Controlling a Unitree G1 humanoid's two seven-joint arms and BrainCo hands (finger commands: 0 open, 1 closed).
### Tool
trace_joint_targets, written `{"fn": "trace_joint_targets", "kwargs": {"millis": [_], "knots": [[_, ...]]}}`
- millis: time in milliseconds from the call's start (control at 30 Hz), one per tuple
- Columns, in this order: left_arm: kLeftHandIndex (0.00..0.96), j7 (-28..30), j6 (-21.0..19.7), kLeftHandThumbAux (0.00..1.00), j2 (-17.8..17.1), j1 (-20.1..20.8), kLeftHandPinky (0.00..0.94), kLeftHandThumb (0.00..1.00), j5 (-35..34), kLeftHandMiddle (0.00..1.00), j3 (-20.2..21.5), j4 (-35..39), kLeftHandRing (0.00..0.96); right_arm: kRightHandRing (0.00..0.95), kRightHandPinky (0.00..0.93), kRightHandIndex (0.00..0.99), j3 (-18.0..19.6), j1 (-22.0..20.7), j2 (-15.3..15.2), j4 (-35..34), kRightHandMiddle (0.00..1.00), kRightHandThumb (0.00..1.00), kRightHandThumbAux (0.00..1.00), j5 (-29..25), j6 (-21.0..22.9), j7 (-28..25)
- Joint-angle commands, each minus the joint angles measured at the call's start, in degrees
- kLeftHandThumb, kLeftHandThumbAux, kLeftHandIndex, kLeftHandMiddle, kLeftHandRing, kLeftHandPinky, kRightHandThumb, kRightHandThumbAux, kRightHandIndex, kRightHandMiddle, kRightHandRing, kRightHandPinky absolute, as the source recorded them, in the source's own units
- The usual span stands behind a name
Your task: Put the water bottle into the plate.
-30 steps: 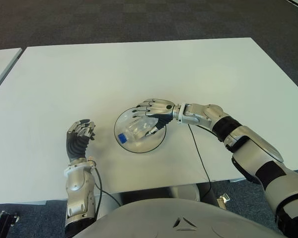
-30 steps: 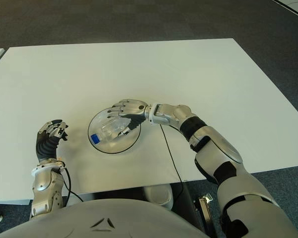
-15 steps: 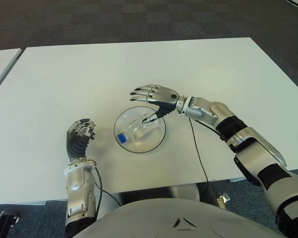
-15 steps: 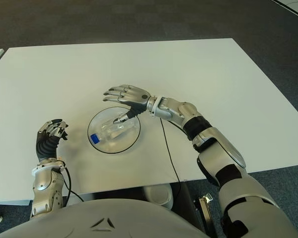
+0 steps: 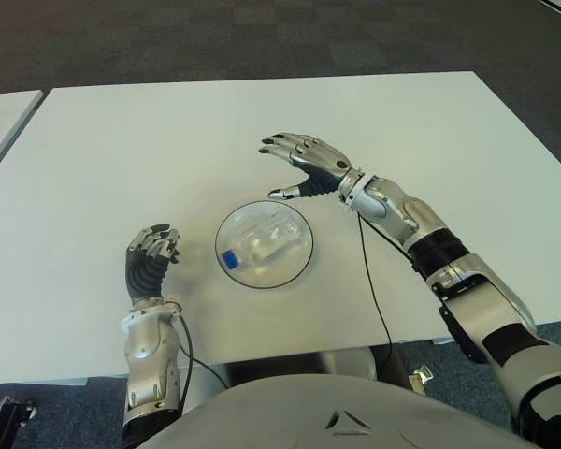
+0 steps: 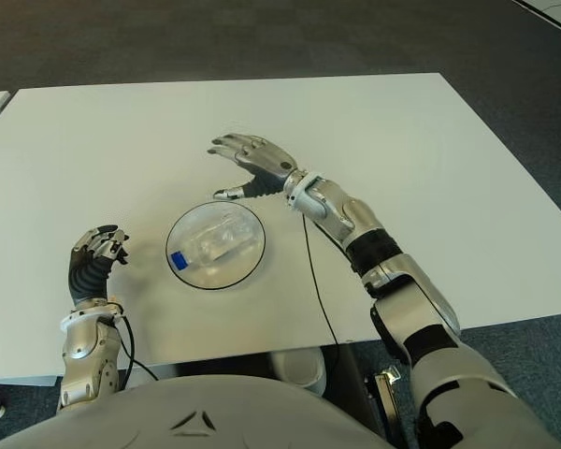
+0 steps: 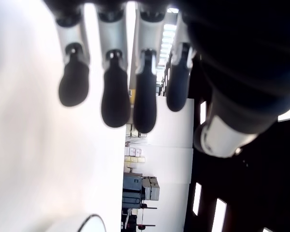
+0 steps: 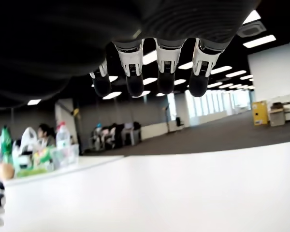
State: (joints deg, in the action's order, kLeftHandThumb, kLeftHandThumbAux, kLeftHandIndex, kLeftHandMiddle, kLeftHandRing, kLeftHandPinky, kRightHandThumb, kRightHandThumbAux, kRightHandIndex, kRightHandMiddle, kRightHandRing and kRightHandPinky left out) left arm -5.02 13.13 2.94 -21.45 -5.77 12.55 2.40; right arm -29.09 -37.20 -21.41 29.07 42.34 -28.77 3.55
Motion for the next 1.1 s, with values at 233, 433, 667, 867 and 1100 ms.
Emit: {"fn": "trace_joint_targets", "kwargs": {"millis": [233,433,667,867,1100], "knots": [[0.404,0.3,-0.8,0.678,-0.1,0.0,0.691,0.835,-0.3,0.524,0.0,-0.7,0.684,0.0,0.0,0.0,8.2,8.7,2.0,-5.9,0.0,0.472,0.16,-10.6,4.4,-1.2],[0.404,0.4,-0.8,0.678,-0.2,0.1,0.691,0.836,-0.2,0.523,-0.2,-0.8,0.686,0.0,0.0,0.0,11.2,11.6,2.5,-7.8,0.0,0.419,0.225,-13.1,5.0,-0.7],[0.4,0.4,-1.0,0.679,-0.4,0.2,0.691,0.835,0.1,0.526,-0.4,-1.0,0.685,0.0,0.0,0.0,14.8,15.9,5.1,-11.0,0.0,0.301,0.347,-17.5,6.6,-0.2],[0.4,0.3,-1.0,0.679,-0.2,0.3,0.693,0.835,0.1,0.527,-0.7,-0.9,0.689,0.0,0.01,0.0,17.9,19.9,7.4,-12.4,0.0,0.153,0.535,-20.2,7.0,2.0],[0.4,0.3,-1.0,0.68,-0.2,0.4,0.694,0.835,0.7,0.521,-1.0,-0.7,0.686,0.0,0.009,0.0,19.9,23.5,9.3,-12.7,0.0,0.011,0.769,-21.1,8.0,3.9]]}}
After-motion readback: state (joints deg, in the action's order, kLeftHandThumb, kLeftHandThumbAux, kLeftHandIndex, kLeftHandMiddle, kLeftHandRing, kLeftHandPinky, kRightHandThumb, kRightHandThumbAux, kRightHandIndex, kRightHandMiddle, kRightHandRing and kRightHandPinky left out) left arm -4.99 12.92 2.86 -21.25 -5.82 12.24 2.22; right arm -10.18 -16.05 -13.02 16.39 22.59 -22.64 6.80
